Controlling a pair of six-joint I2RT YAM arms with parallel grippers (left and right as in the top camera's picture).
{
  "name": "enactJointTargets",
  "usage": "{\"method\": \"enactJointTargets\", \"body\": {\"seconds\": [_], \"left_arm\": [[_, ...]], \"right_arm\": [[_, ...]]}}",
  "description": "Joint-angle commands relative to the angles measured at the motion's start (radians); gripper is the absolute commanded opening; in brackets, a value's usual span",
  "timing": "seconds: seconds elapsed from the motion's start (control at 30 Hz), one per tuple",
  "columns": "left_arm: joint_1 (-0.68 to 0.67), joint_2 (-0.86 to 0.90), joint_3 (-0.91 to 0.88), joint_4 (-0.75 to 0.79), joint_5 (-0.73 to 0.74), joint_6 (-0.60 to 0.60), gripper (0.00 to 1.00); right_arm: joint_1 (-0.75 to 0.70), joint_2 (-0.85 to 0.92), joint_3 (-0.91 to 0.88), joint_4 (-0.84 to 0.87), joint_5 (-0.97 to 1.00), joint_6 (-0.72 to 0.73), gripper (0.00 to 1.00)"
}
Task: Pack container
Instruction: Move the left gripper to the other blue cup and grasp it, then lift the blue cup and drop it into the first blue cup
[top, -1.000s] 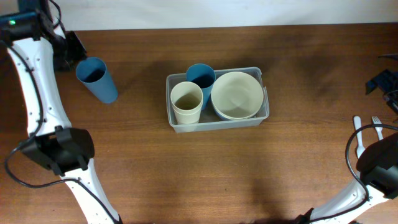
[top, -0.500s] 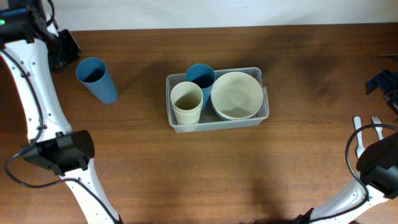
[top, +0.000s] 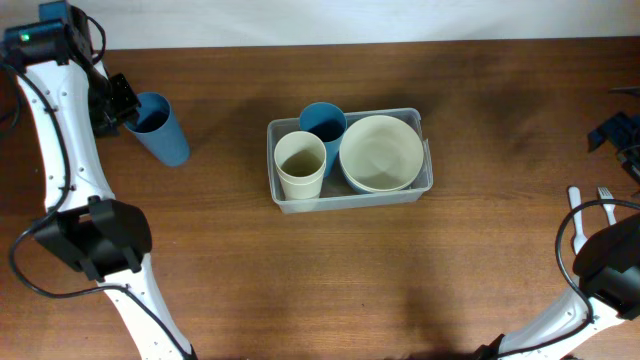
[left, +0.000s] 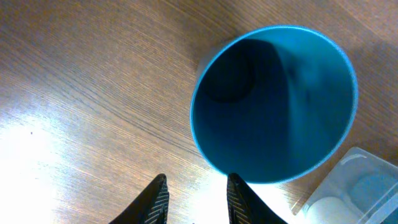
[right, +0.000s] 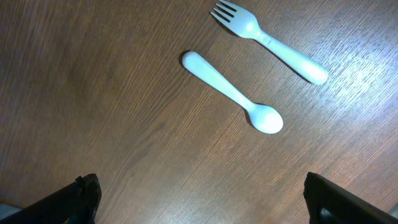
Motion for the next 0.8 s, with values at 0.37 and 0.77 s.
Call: {"method": "enactJointTargets", "body": {"seconds": [0.37, 0.77], "left_arm": [[0.007, 0.050, -0.034, 0.011, 0.001, 0.013, 0.32], [0.007, 0.050, -0.080, 0.039, 0.029, 0.013, 0.01]], "right_arm": [[-0.003, 0.003, 0.000, 0.002, 0.011, 0.005, 0.99], [-0.002, 0.003, 0.000, 0.002, 0.011, 0.005, 0.99]]}}
